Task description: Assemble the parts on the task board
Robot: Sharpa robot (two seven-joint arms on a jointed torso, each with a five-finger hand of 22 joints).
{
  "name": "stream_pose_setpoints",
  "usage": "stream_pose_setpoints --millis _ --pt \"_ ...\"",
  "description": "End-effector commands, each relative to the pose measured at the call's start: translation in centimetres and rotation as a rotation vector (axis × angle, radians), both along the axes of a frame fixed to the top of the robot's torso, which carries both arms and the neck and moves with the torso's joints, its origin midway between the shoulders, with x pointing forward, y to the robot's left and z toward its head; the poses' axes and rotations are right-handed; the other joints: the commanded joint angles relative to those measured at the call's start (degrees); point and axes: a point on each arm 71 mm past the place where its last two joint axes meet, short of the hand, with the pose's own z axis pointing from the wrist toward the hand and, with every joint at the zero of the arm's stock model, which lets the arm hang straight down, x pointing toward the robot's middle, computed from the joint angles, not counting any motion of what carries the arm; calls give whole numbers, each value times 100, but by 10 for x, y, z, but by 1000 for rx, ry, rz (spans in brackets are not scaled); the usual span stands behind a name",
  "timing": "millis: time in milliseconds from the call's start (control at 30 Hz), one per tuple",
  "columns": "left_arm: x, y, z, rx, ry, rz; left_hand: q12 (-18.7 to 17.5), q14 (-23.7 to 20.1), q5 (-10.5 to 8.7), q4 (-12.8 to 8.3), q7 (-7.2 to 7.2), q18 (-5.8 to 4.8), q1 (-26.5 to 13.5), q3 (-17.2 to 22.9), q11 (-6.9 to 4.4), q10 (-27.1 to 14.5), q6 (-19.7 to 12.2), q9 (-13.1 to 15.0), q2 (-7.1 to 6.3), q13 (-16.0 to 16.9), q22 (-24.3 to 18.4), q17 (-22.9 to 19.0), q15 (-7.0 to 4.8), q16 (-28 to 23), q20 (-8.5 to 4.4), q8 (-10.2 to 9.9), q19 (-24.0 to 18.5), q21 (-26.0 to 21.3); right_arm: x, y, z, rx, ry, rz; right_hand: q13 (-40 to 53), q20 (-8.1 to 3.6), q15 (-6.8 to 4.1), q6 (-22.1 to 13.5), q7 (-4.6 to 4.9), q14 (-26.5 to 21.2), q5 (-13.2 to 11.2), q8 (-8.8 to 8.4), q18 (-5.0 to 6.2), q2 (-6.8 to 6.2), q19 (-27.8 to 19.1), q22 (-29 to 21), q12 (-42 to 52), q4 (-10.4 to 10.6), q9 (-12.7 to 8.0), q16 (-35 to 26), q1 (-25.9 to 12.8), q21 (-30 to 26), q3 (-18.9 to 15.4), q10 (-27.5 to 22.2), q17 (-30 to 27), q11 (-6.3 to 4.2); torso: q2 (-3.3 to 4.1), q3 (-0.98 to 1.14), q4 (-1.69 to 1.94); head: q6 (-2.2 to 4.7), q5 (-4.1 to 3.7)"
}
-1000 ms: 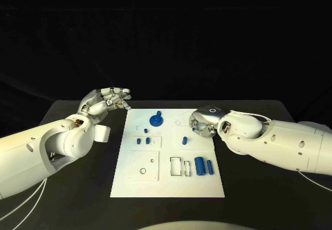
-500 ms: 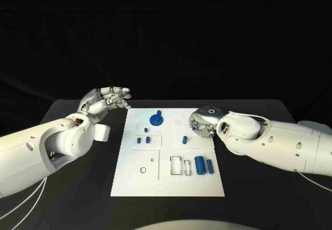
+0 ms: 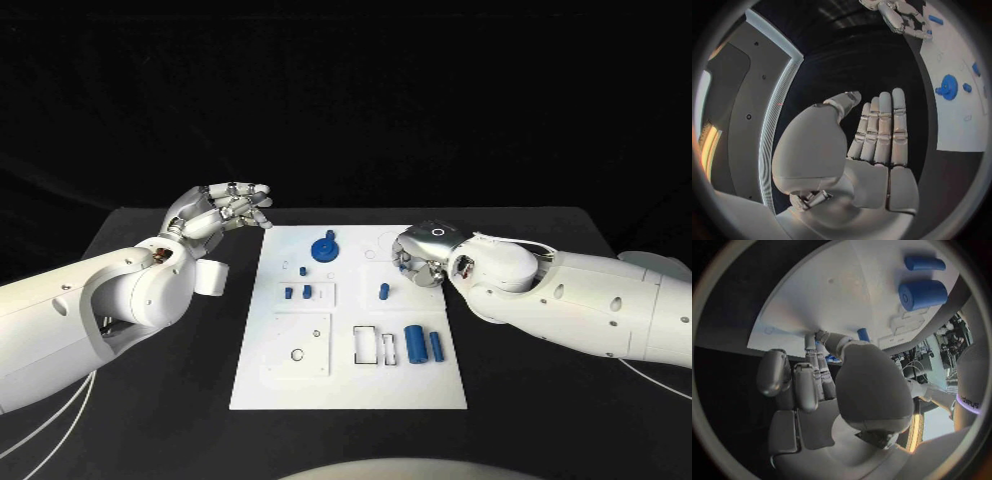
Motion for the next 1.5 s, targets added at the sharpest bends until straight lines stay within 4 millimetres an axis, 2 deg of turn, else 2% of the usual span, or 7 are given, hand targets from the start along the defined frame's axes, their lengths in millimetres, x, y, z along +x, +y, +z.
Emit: stream_pose_setpoints --millis 33,300,533,700,1133,1300,1500 --pt "-1 -3 1 -12 6 -20 -33 -13 4 -24 37 17 62 -14 38 -5 -14 -7 17 -1 -8 -8 29 -30 -3 -33 37 -26 -3 -1 -11 -50 22 -6 -9 1 -44 56 -10 251 -17 36 -103 149 51 159 1 -27 20 25 39 54 69 78 16 -9 -4 -8 1 -9 0" --pt "-1 -4 0 -13 9 -23 -35 -15 5 -27 38 16 66 -14 39 -7 -17 -8 22 0 -10 -10 30 -32 -3 -35 38 -29 -3 0 -8 -27 -17 0 -22 -11 -53 69 -14 248 -20 42 -105 197 55 181 -24 -106 39 20 45 69 152 104 2 -15 -7 -4 3 -12 0" --pt "-1 -4 0 -12 11 -25 -41 -20 8 -34 43 16 77 -15 43 -14 -25 -12 29 0 -14 -14 33 -37 -2 -41 39 -35 -5 0 -4 5 -49 8 -27 -12 -52 67 -10 246 -26 41 -109 198 62 194 -32 -118 41 15 35 86 166 104 -8 -12 -12 -11 6 -4 1" --pt "-1 -5 0 -12 14 -27 -47 -26 10 -37 48 14 78 -20 48 -22 -34 -16 31 0 -17 -18 37 -42 0 -47 38 -42 -7 -1 1 38 -81 14 -30 -12 -50 67 -7 245 -31 40 -109 187 60 196 -40 -125 44 13 19 84 169 103 -11 -9 -15 -9 -6 13 2" --pt "0 -5 -1 -12 18 -30 -56 -37 15 -43 56 12 84 -26 56 -36 -48 -22 37 0 -24 -25 44 -51 3 -57 34 -54 -9 -6 15 86 -138 13 -36 -11 -47 71 -6 247 -41 41 -120 168 80 228 -52 -137 49 19 -13 129 172 106 1 -7 -12 1 -6 77 -8" --pt "0 -5 -2 -12 20 -31 -56 -37 15 -43 56 12 84 -26 56 -36 -48 -22 37 0 -24 -25 44 -51 3 -57 34 -54 -15 -7 22 106 -139 17 -43 -9 -46 83 -11 247 -55 47 -122 153 82 240 -63 -134 59 18 -69 139 165 121 -4 -8 -2 2 -2 85 20" --pt "0 -4 -3 -12 22 -31 -59 -41 16 -46 59 12 86 -28 59 -40 -52 -24 38 1 -26 -27 46 -54 4 -60 33 -58 -27 2 31 154 -147 47 -47 -8 -46 87 -15 248 -64 51 -121 138 78 242 -72 -131 66 20 -107 136 153 128 1 -10 -1 6 -27 70 138"
